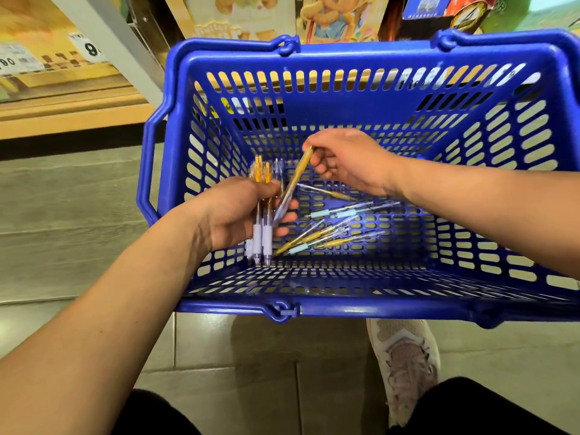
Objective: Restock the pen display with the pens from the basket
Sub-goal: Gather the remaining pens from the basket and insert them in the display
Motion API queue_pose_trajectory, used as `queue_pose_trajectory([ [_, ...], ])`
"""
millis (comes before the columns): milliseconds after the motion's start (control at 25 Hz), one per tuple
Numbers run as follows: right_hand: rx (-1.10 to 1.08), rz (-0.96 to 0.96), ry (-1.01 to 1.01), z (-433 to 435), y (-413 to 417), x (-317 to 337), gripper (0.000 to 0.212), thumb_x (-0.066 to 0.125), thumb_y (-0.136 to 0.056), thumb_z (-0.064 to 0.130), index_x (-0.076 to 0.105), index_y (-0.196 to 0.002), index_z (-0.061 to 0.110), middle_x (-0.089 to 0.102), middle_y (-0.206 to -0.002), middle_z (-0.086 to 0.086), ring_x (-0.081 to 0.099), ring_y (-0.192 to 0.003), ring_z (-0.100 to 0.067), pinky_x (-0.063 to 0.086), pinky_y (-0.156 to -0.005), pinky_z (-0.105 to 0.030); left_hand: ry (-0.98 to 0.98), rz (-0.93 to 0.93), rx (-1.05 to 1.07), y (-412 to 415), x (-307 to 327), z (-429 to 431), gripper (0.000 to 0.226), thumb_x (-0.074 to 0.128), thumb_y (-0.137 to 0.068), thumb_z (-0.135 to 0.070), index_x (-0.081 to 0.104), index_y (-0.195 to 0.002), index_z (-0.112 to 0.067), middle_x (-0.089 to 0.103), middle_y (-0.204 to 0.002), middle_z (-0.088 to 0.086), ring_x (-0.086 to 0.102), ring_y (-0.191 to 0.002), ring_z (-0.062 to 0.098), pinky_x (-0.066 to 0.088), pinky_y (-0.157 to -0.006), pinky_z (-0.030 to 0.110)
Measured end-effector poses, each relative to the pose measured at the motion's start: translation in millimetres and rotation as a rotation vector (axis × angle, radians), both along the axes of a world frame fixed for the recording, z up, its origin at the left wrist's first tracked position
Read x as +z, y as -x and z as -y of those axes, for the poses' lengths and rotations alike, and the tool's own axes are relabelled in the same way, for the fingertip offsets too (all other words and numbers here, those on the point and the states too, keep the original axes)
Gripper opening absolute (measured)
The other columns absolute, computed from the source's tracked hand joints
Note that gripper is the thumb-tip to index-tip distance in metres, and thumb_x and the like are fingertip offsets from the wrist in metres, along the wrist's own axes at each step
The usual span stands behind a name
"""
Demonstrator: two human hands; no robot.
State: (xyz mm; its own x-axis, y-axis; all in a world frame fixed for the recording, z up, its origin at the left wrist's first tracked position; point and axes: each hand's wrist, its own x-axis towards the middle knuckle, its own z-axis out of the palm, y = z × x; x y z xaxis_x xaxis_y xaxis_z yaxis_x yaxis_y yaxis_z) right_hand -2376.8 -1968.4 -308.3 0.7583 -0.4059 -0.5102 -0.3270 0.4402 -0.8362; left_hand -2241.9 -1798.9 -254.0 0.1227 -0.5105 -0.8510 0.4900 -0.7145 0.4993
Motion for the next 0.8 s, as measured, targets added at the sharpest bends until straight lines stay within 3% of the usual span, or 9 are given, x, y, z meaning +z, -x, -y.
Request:
queue_pose_trajectory([
  [160, -0.134, -0.044, 0.048, 14.0, 8.8, -5.6, 0.023, 0.045, -0.099, 0.011, 0.065, -0.087, 0.009, 0.059, -0.064, -0.002, 0.051, -0.056, -0.012, 0.041, -0.054, -0.025, 0.007, 0.027, 0.068, -2.9, -0.6, 1.0, 0.012, 0.046, -0.108, -0.017, 0.056, -0.111, -0.012, 0.078, -0.096, 0.012, 0.073, -0.071, 0.017, 0.061, -0.065, 0.033],
  [320, 0.120, -0.129, 0.214, 11.8, 19.5, -10.2, 0.030, 0.042, -0.099, 0.009, 0.070, -0.093, 0.012, 0.064, -0.069, -0.001, 0.055, -0.061, -0.012, 0.046, -0.057, -0.026, 0.080, 0.211, 0.129, -9.8, -3.2, 1.1, 0.011, 0.050, -0.106, -0.014, 0.057, -0.110, -0.007, 0.071, -0.091, 0.008, 0.060, -0.062, 0.010, 0.053, -0.064, 0.029],
  [480, 0.478, -0.164, 0.540, -5.0, 23.0, -4.5, 0.022, 0.057, -0.093, 0.048, 0.074, -0.097, 0.034, 0.075, -0.083, 0.009, 0.068, -0.072, -0.006, 0.057, -0.067, -0.021, 0.097, 0.276, 0.157, -10.4, -2.3, 2.1, 0.010, 0.051, -0.106, -0.013, 0.058, -0.107, -0.006, 0.067, -0.085, 0.006, 0.053, -0.064, 0.011, 0.047, -0.064, 0.029],
  [560, 0.515, -0.139, 0.517, -13.8, 18.9, -0.5, 0.031, 0.060, -0.088, 0.058, 0.075, -0.101, 0.035, 0.076, -0.087, 0.011, 0.072, -0.080, -0.010, 0.059, -0.075, -0.028, 0.124, 0.257, 0.143, -9.0, -1.7, 2.5, 0.011, 0.052, -0.106, -0.014, 0.058, -0.111, -0.006, 0.066, -0.082, 0.004, 0.052, -0.064, 0.011, 0.046, -0.064, 0.029],
  [640, 0.579, -0.154, 0.524, -16.6, 15.9, -1.9, 0.035, 0.057, -0.089, 0.063, 0.075, -0.104, 0.039, 0.073, -0.082, 0.012, 0.070, -0.087, -0.026, 0.057, -0.084, -0.044, 0.169, 0.186, 0.170, -9.2, -0.3, 3.3, 0.012, 0.052, -0.106, -0.016, 0.060, -0.111, -0.009, 0.067, -0.081, 0.002, 0.055, -0.067, 0.012, 0.048, -0.066, 0.028],
  [720, 0.558, -0.144, 0.440, -15.5, 16.0, -5.7, 0.025, 0.057, -0.096, 0.053, 0.075, -0.108, 0.041, 0.063, -0.070, 0.011, 0.059, -0.076, -0.028, 0.051, -0.082, -0.044, 0.208, 0.118, 0.215, -10.0, 1.0, 4.3, 0.013, 0.051, -0.106, -0.017, 0.063, -0.107, -0.011, 0.070, -0.084, 0.003, 0.062, -0.070, 0.013, 0.053, -0.070, 0.029],
  [800, 0.442, -0.067, 0.216, -14.3, 17.6, -10.9, 0.023, 0.058, -0.100, 0.034, 0.073, -0.116, 0.027, 0.062, -0.072, 0.009, 0.054, -0.075, -0.019, 0.050, -0.081, -0.037, 0.216, 0.093, 0.263, -10.7, 1.0, 4.5, 0.015, 0.052, -0.105, -0.019, 0.065, -0.107, -0.012, 0.073, -0.089, 0.005, 0.067, -0.072, 0.014, 0.059, -0.071, 0.031],
])
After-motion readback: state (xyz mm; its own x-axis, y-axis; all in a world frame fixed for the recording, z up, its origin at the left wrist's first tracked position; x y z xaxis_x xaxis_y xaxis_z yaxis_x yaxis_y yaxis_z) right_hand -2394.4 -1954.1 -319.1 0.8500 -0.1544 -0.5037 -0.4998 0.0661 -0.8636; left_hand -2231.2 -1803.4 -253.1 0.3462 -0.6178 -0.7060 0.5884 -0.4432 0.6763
